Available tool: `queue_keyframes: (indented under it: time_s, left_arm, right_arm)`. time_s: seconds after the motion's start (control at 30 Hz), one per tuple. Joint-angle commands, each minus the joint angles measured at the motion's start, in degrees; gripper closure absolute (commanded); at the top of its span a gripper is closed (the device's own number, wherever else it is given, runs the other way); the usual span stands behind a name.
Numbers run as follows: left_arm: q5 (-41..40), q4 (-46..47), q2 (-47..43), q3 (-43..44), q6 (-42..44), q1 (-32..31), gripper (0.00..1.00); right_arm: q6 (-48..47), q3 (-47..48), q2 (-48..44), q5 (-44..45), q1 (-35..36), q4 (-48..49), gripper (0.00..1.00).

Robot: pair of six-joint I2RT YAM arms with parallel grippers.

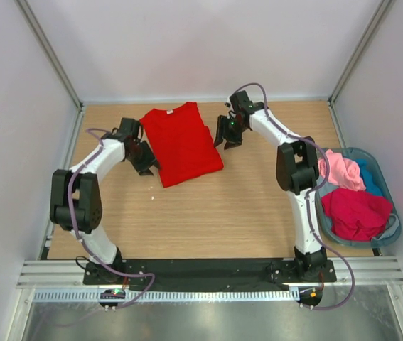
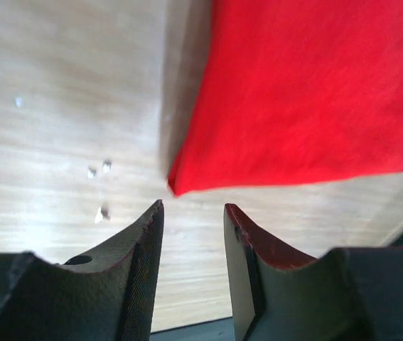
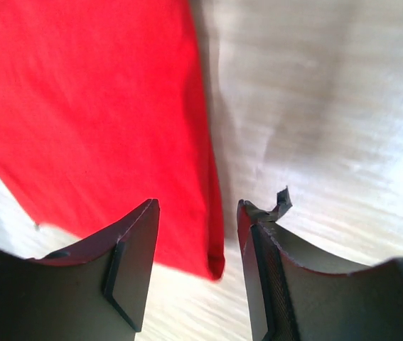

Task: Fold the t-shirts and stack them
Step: Fold the tshirt

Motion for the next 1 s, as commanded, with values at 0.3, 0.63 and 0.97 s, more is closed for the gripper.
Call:
queue_keyframes:
  time_s: [0.3,0.63,0.97]
  left_arm:
    - [4.53,9.86,-0.21,-8.7,1.95,-1.44,0.59]
    - [10.16,12.24,1.46,-10.37,4.59,-1.44,0.66]
    - [10.86,12.77,3.13,-10.81,5.12,-1.44,0.72]
  right_arm:
    - [-5.1,-10.7,-6.02,-10.15,0.03,2.89,0.54]
    - [-2.29,-19.05,-9.37,-11.81,-0.05,9.12,0.63]
    - [-2.11,-20.47,-8.4,-12.25,-0.05,10.54,0.63]
